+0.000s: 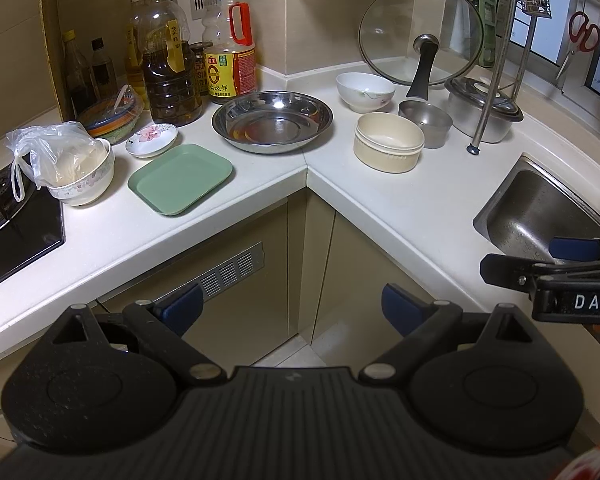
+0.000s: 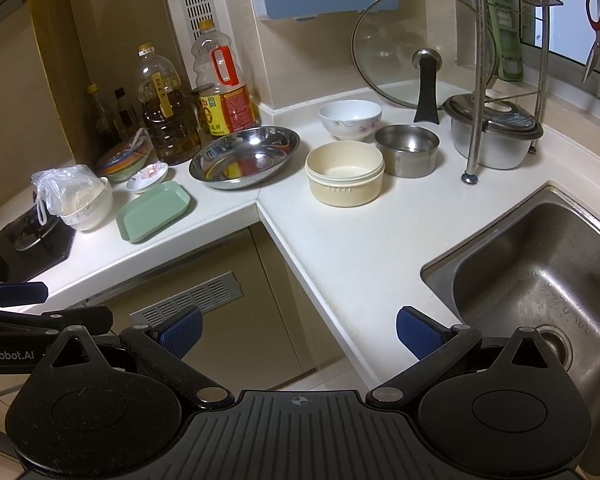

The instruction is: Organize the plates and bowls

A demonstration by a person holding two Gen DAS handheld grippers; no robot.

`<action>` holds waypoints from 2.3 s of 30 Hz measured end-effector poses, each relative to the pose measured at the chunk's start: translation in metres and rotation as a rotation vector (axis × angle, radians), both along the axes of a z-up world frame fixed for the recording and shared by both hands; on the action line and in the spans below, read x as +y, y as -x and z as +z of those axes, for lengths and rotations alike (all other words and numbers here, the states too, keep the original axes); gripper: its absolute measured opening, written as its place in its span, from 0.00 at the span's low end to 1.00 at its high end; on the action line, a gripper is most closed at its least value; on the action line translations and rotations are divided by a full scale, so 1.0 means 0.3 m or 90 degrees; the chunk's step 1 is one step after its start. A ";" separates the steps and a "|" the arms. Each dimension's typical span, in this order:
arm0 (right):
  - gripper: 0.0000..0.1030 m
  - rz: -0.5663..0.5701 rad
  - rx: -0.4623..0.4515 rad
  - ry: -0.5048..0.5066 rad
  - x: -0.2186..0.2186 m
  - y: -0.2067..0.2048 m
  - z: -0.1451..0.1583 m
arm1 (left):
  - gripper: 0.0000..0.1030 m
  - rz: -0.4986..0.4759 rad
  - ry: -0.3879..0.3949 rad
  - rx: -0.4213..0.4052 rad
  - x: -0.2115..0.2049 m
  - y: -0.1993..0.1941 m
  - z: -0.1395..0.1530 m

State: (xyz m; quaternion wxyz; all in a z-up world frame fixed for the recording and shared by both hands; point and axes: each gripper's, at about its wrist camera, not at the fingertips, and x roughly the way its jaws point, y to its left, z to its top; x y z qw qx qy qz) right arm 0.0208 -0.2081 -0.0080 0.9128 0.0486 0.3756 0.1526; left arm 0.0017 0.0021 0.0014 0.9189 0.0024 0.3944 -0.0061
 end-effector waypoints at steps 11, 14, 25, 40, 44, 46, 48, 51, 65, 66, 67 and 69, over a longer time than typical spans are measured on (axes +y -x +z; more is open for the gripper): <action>1.00 0.001 0.000 0.000 0.000 -0.003 0.000 | 0.93 0.001 0.000 0.001 0.007 -0.008 -0.006; 1.00 0.001 0.001 0.000 -0.001 -0.003 0.001 | 0.93 0.001 0.001 0.001 0.008 -0.009 -0.007; 1.00 0.025 0.008 -0.005 -0.013 -0.043 -0.024 | 0.93 0.037 -0.001 0.006 -0.011 -0.036 -0.036; 1.00 0.140 0.028 -0.034 -0.012 -0.165 -0.091 | 0.93 0.167 0.013 0.024 0.010 -0.041 -0.077; 1.00 0.166 0.029 -0.039 0.018 -0.205 -0.103 | 0.93 0.203 0.007 0.028 0.035 -0.051 -0.086; 1.00 0.180 0.030 -0.045 0.036 -0.231 -0.106 | 0.93 0.219 0.008 0.023 0.056 -0.057 -0.087; 1.00 0.194 0.028 -0.046 0.063 -0.261 -0.111 | 0.93 0.233 0.013 0.022 0.081 -0.070 -0.090; 0.99 0.210 0.025 -0.050 0.110 -0.310 -0.116 | 0.93 0.251 0.014 0.026 0.123 -0.108 -0.101; 0.77 0.293 0.034 -0.044 0.484 -0.694 -0.187 | 0.86 0.298 0.026 0.050 0.439 -0.476 -0.198; 0.76 0.296 0.037 -0.043 0.514 -0.720 -0.194 | 0.84 0.302 0.028 0.056 0.464 -0.502 -0.207; 0.73 0.302 0.041 -0.043 0.549 -0.750 -0.202 | 0.83 0.304 0.029 0.060 0.490 -0.527 -0.215; 0.67 0.311 0.047 -0.037 0.606 -0.793 -0.217 | 0.81 0.303 0.035 0.070 0.534 -0.570 -0.234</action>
